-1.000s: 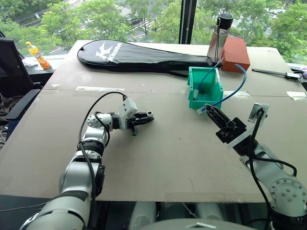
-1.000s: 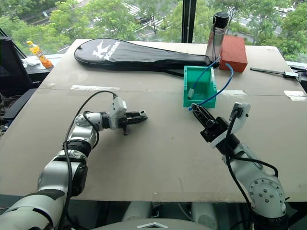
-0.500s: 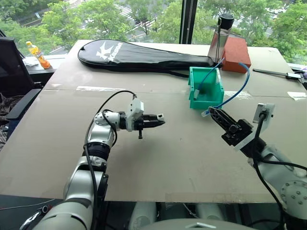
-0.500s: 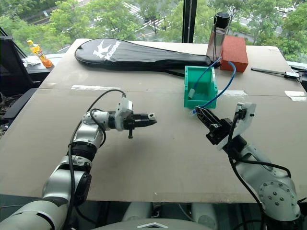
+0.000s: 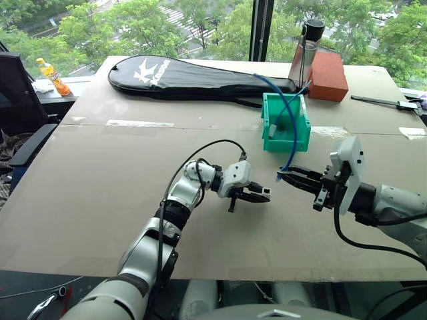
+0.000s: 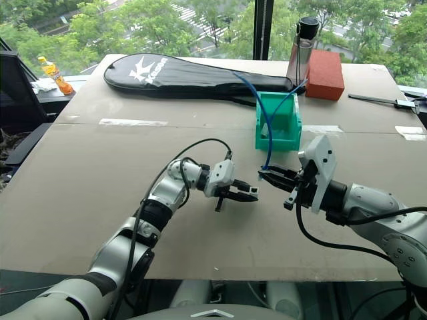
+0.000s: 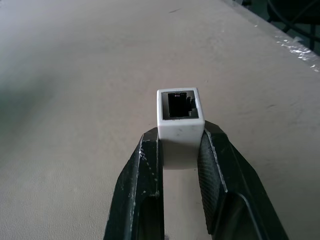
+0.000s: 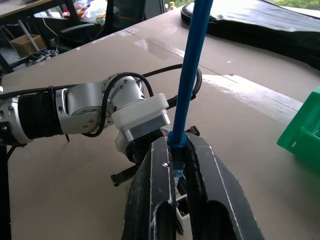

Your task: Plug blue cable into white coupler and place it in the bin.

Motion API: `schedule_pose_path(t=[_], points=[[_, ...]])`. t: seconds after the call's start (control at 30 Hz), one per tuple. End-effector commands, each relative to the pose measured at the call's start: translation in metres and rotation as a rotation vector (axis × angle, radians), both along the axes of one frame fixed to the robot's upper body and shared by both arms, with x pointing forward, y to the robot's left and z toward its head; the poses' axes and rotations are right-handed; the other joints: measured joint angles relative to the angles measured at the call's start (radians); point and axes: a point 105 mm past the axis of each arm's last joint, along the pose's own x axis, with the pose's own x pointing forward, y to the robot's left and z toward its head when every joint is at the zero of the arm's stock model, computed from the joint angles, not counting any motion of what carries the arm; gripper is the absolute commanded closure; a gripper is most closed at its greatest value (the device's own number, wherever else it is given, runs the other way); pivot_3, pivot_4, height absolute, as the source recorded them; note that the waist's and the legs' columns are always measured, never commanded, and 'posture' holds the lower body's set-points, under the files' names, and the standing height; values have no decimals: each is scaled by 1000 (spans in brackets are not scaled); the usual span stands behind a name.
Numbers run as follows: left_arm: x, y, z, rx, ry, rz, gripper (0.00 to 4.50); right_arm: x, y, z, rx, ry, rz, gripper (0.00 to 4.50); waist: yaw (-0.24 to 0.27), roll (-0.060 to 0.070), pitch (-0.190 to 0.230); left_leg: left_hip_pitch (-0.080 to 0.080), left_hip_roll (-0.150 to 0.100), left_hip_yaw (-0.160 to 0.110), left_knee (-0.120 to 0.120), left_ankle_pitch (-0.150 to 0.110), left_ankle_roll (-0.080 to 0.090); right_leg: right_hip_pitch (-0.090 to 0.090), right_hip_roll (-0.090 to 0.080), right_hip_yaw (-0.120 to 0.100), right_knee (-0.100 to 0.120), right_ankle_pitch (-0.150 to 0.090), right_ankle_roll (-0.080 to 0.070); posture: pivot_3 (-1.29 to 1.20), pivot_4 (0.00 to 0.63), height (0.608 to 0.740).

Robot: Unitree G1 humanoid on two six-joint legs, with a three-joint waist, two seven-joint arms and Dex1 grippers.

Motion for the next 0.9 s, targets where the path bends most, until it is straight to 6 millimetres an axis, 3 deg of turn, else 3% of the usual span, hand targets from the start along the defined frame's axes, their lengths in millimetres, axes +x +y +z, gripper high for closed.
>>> schedule_pose_path(t=[0.03,0.23,0.5,0.9], points=[[2,-8,3,7,-55,25,4168,5,-1,4,-25,-37,26,4500,5,0,0,0,0,0,0,0,0,0,0,0,0,0,0,0,150,740],[-4,-8,-6,19,-48,57,4168,19,1,-12,-97,-39,59,4500,13,0,0,0,1,0,0,0,0,0,-1,0,0,0,0,0,150,740],[-2,-11,-1,8,-39,95,4168,34,3,-40,-152,-21,82,4500,15,0,0,0,1,0,1,0,0,0,-1,-1,0,0,0,0,150,740],[-4,-8,-2,8,-32,99,4168,36,2,-51,-164,-31,137,4500,14,0,0,1,0,0,1,0,0,0,0,-1,1,0,0,0,150,740]])
